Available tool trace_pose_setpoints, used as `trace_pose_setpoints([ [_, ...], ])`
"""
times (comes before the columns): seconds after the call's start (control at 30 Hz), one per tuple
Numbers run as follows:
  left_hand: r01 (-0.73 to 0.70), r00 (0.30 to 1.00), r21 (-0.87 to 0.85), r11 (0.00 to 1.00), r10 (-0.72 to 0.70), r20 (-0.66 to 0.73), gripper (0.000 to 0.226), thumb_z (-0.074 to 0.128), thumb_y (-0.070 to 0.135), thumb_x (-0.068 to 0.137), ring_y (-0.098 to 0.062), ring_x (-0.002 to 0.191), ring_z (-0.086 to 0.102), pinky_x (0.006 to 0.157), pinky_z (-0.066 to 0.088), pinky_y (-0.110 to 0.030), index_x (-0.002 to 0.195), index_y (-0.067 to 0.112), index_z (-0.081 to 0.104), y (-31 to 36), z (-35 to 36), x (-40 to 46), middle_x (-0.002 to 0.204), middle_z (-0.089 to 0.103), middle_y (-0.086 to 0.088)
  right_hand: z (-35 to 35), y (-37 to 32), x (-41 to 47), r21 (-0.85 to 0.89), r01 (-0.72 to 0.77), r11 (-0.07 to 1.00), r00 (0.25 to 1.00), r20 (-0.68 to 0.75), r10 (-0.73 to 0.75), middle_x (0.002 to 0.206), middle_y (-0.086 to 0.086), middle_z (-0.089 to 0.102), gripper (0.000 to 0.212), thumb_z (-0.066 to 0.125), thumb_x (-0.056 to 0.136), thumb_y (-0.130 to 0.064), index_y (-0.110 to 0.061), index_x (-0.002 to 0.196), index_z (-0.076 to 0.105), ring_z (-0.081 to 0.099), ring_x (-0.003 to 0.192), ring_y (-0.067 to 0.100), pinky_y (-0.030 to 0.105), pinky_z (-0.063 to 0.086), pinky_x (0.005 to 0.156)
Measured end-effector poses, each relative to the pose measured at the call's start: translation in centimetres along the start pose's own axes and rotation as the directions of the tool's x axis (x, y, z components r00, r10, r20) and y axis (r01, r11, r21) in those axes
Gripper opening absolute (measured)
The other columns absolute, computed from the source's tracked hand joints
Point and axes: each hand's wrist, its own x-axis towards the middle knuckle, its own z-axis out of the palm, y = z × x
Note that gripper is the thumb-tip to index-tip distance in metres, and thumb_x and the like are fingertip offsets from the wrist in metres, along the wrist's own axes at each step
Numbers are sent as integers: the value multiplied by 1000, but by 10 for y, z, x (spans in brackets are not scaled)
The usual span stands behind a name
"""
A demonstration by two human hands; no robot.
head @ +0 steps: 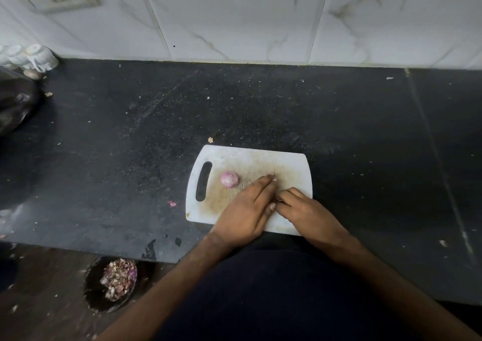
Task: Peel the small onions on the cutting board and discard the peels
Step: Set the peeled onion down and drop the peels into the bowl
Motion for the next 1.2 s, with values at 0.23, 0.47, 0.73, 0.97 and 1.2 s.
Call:
trace_pose_setpoints([
  [0.23, 148, 980, 207, 967, -172, 102, 80, 31, 58, 106, -27, 160, 8, 130, 12, -43, 162, 3, 16, -2, 18, -6, 171, 13, -16, -2, 6, 9, 592, -460, 662, 693, -227, 684, 106, -3, 73, 20, 64, 97, -5, -14, 110, 76, 69, 99, 6, 23, 54, 93],
  [0.47, 87, 992, 160, 983, -100, 76, 60, 41, 48, 106, -28, 151, 37, 123, 34, -40, 148, 6, 51, 4, 22, -4, 160, 44, -12, -3, 14, 6, 617, -492, 614, 679, -170, 715, 103, -6, 75, 15, 69, 95, -9, -14, 107, 78, 69, 96, 1, 14, 54, 88],
  [0.73, -215, 976, 209, 954, 219, 7, 27, 54, 3, 92, -28, 103, 68, 81, 60, -34, 112, 2, 71, 11, 27, -17, 110, 71, -10, -3, 14, 3, 550, -475, 687, 739, -175, 651, 103, -5, 72, 16, 67, 96, -7, -11, 108, 77, 63, 93, -10, 1, 44, 84],
  [0.97, 222, 968, 74, 972, -210, -137, 29, 74, 16, 91, -25, 99, 56, 79, 53, -36, 119, 8, 69, 25, 17, 2, 112, 60, -9, -4, 16, 0, 521, -442, 730, 789, -162, 593, 103, -8, 69, 16, 68, 96, -7, -10, 108, 77, 62, 93, -15, 0, 43, 83],
  [1.2, 269, 956, 53, 962, -260, -135, 8, 77, 12, 88, -26, 84, 64, 64, 56, -37, 94, 7, 77, 29, 22, 8, 92, 65, -5, -4, 18, 1, 506, -417, 755, 822, -145, 551, 104, -4, 71, 16, 68, 96, -7, -10, 108, 77, 63, 88, -8, 0, 43, 84],
])
